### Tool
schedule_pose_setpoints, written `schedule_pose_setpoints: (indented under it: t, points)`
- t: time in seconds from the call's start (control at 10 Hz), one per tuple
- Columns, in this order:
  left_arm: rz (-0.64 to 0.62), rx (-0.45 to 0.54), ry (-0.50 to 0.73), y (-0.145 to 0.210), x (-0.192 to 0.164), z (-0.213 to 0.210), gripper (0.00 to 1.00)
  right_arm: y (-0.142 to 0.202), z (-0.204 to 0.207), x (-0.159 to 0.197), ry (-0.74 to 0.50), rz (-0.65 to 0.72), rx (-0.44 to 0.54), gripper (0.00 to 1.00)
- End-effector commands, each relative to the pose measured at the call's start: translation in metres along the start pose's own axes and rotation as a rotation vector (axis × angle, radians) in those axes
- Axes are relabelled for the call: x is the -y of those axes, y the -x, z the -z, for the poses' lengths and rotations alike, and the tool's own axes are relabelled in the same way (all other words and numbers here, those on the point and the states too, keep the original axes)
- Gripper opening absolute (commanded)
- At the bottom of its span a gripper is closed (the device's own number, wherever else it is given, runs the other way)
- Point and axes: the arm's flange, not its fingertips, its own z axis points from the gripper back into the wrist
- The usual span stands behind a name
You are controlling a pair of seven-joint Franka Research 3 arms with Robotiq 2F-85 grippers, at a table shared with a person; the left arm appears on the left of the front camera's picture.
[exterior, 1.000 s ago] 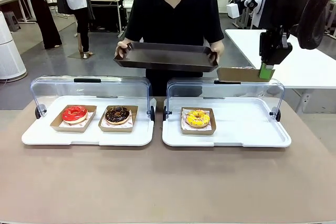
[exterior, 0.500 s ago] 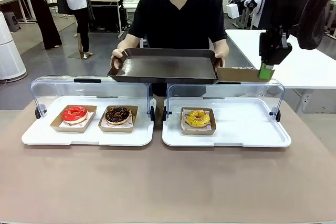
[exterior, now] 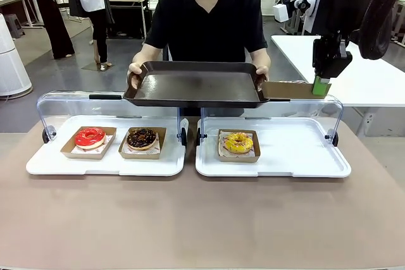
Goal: Provide the desired donut to the person.
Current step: Place the picked Paper togo box onto the Handle tray extended by the person.
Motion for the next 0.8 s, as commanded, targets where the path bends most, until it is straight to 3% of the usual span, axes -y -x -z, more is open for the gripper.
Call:
schedule_pose_setpoints:
  t: [0.0,0.2,0.7]
  points:
    - [0.010,0.020,0.005,0.000,-0.001,-0.001,1.00,0.001,0.003,-0.001,0.004,0.000,0.001,0.00]
    - [0.010,0.020,0.005,0.000,-0.001,-0.001,1.00,-0.011,-0.014,0.005,0.056,0.029,-0.008,0.02]
    - [0.010,0.020,0.005,0.000,-0.001,-0.001,1.00,-0.077,-0.055,0.032,0.140,-0.067,0.047,0.02]
